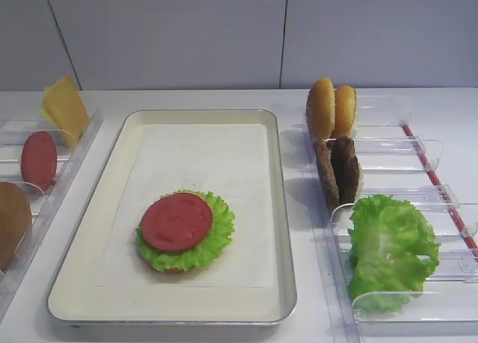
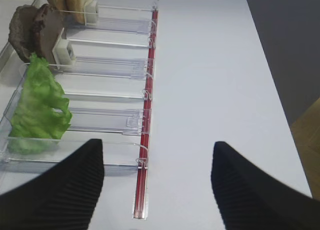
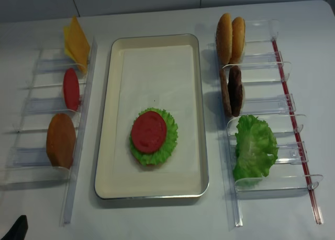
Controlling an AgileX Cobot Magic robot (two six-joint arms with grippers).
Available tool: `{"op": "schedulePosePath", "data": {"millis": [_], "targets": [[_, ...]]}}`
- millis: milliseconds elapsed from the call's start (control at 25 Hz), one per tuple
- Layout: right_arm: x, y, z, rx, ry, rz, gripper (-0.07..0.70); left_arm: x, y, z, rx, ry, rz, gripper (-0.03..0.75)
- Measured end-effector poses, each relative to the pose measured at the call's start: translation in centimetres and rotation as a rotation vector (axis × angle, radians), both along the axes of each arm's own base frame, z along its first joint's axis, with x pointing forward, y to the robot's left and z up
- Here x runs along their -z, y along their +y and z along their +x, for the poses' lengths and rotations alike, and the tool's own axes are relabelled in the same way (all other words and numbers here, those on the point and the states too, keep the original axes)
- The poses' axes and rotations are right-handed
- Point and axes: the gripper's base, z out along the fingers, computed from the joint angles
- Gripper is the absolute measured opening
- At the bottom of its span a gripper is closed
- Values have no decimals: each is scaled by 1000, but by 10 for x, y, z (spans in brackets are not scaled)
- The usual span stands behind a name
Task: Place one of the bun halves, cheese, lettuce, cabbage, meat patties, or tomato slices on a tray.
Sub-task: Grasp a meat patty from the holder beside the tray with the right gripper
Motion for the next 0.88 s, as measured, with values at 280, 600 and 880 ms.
{"op": "schedulePosePath", "data": {"millis": [280, 600, 880], "targets": [[0, 0, 0, 0, 0, 0, 481, 0, 0, 0, 0, 0, 0, 545], [0, 0, 0, 1, 0, 1, 481, 0, 0, 0, 0, 0, 0, 545], [0, 0, 0, 1, 0, 1, 481, 0, 0, 0, 0, 0, 0, 545]]}}
